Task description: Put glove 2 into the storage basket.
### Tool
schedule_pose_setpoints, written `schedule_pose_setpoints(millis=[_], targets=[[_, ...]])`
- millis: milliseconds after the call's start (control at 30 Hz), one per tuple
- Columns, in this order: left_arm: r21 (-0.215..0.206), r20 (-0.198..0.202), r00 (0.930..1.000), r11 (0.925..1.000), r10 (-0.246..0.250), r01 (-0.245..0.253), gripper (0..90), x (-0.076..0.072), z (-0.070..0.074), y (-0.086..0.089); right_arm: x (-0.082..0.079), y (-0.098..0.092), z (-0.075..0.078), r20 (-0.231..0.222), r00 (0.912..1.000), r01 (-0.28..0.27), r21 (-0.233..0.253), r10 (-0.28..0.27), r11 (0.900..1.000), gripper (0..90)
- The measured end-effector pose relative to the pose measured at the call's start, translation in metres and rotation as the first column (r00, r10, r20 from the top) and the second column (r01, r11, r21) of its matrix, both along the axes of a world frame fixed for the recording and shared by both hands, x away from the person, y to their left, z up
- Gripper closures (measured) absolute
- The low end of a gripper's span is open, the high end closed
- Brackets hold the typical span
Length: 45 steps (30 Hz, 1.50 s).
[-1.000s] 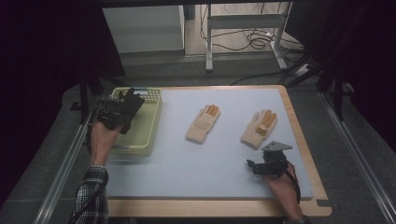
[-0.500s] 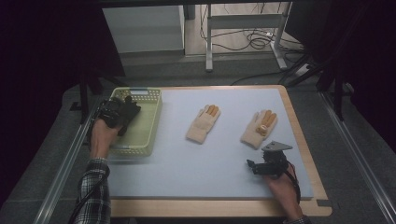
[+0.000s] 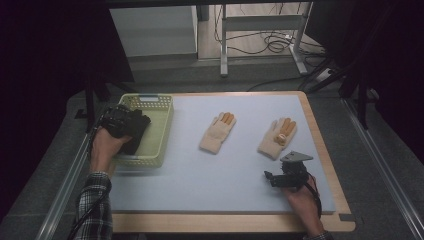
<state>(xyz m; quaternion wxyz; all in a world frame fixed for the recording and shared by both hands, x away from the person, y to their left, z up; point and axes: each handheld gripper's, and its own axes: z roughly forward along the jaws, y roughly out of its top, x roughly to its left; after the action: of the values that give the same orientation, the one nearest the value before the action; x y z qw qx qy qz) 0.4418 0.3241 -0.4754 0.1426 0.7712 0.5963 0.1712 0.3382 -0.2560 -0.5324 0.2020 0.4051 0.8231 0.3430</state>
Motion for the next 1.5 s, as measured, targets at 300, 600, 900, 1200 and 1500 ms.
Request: schedule_pose_setpoints(millis=[300,600,900,1200,1500], targets=[[-0.003,-0.011,0.9999,1.0,-0.005,0.005,5.9,-0.008,0.0,0.004,0.0,0.0,0.0,0.0,1.0,0.0,0.0,0.0,1.0,14.8],[-0.131,0.114,0.9934,0.9911,-0.007,0.022,15.6,-0.023,0.016,0.004,0.0,0.0,0.0,0.0,1.0,0.0,0.0,0.0,1.0,14.8],[-0.243,0.24,0.9663,0.9581,-0.092,0.152,8.4,-0.044,0.028,-0.016,0.0,0.0,0.0,0.0,1.0,0.0,0.0,0.0,1.0,14.8],[-0.265,0.337,0.9176,0.9141,-0.21,0.307,3.1,-0.073,0.043,-0.053,0.0,0.0,0.0,-0.001,1.0,0.0,-0.002,0.0,1.0,14.9],[-0.21,0.393,0.8593,0.8776,-0.328,0.431,1.3,-0.104,0.048,-0.093,0.0,0.0,0.001,-0.012,0.9999,-0.002,-0.005,0.002,1.0,14.2]])
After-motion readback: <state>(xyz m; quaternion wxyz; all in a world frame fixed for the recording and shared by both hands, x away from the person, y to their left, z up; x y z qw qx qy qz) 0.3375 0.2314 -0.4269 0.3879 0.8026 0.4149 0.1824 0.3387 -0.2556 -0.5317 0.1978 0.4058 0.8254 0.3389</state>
